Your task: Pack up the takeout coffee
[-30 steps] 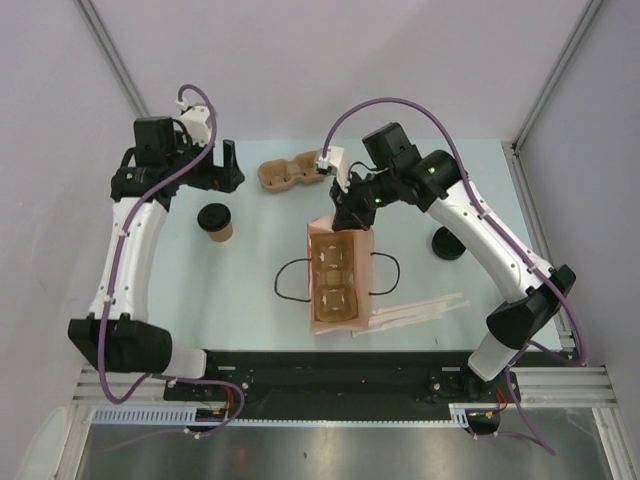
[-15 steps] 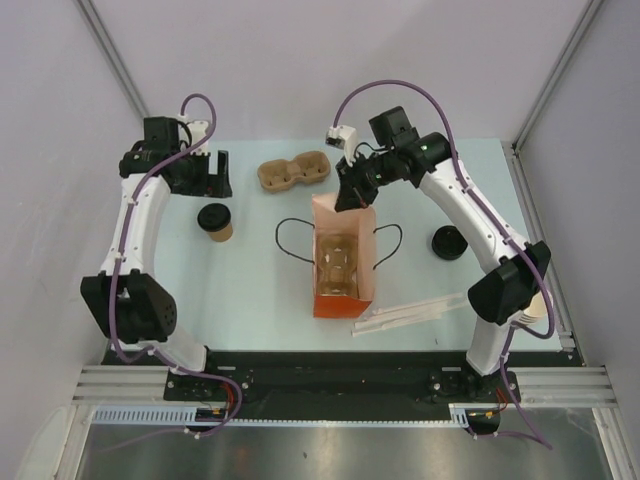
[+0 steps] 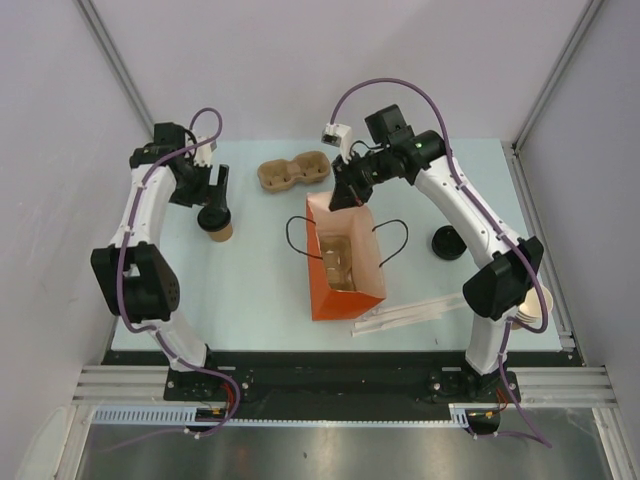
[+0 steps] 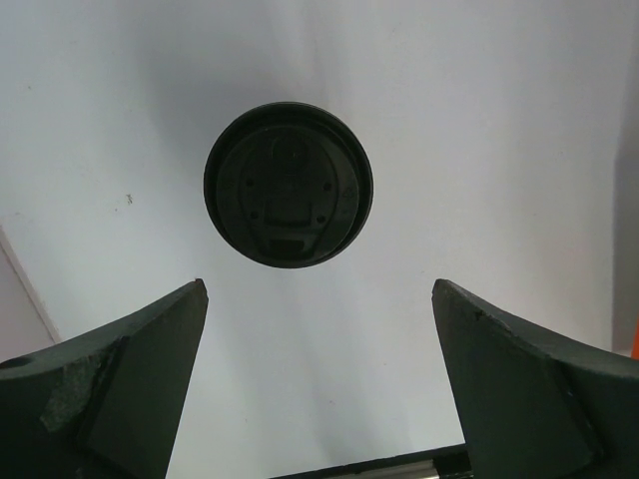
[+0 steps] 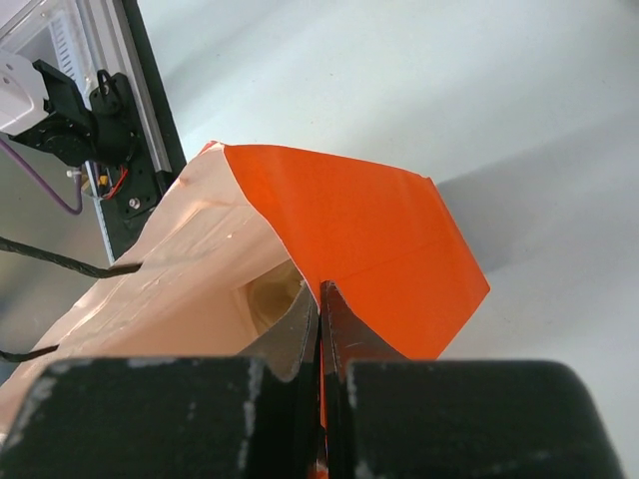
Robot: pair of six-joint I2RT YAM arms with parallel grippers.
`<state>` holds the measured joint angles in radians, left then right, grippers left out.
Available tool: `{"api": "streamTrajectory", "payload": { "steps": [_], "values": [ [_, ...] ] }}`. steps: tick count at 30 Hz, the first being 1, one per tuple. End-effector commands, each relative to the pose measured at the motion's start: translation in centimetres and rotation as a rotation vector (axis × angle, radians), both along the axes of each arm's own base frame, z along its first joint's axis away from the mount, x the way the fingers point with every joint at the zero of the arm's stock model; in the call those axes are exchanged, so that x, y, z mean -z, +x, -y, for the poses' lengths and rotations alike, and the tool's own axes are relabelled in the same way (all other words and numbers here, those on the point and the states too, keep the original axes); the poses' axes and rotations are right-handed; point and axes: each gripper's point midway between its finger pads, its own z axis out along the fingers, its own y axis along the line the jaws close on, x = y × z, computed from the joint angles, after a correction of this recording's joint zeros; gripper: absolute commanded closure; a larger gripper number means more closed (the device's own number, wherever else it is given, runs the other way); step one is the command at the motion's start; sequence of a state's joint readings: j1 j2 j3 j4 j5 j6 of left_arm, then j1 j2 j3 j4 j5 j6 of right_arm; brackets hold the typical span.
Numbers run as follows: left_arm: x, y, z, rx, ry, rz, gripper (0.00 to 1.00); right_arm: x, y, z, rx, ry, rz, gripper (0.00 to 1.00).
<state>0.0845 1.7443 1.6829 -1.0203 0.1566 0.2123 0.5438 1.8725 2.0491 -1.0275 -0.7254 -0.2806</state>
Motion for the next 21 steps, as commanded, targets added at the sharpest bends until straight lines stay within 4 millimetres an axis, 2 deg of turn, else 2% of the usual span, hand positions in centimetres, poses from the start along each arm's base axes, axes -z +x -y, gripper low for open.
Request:
{"api": "streamTrajectory", "payload": {
  "steps": [1,12,21],
  "values": [
    [0.4,1.2,-1.0,0.008,0.009,0.011,0.01,-2.0,0.5,-0.3,-0.005,0.052,0.031,1.00],
    [3.2,2.9,-1.8,-0.009,0.001,-0.038,0.01,-1.8,1.1,-0.5,0.007,0.059,0.017,1.00],
    [4.2,3.8,-2.3,-0.022,-0.020,-0.049,0.01,-1.5,1.5,-0.8,0.008,0.057,0.012,1.00]
  ]
}}
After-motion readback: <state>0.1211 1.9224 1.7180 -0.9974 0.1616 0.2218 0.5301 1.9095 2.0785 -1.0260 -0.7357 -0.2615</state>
